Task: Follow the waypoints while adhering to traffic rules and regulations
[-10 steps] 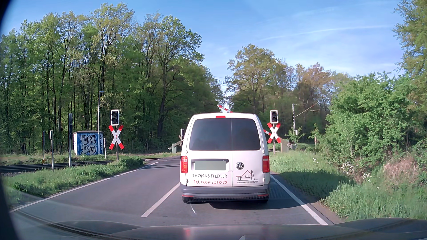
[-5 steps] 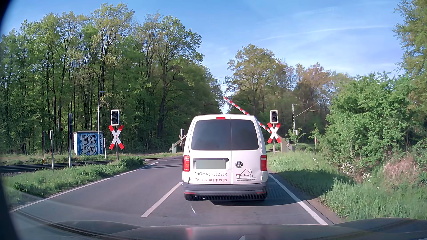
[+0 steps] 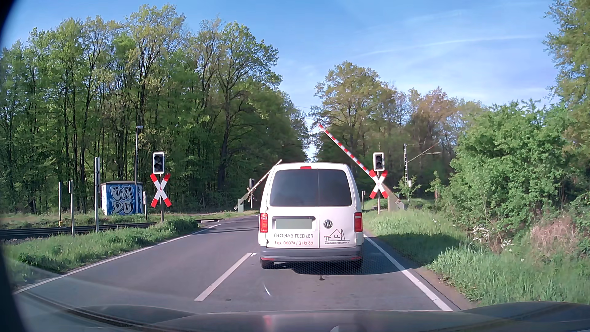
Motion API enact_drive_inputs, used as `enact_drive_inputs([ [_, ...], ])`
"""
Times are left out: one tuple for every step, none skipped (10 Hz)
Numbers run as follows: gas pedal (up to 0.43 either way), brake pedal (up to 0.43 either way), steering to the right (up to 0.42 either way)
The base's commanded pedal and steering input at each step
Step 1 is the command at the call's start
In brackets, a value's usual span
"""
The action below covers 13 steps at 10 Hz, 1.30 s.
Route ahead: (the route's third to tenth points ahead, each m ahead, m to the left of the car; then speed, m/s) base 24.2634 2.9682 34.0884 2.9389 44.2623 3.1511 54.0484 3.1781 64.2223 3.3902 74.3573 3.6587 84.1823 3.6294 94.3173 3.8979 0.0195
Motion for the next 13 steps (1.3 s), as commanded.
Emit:
enact_drive_inputs([
  [0.000,0.000,0.002],
  [0.079,0.000,0.001],
  [0.118,0.000,0.001],
  [0.150,0.000,0.001],
  [0.169,0.000,0.001],
  [0.177,0.000,0.001],
  [0.189,0.000,0.001],
  [0.197,0.000,0.001],
  [0.220,0.000,0.001],
  [0.228,0.000,0.001],
  [0.248,0.000,0.002],
  [0.260,0.000,0.001],
  [0.268,0.000,0.001],
])
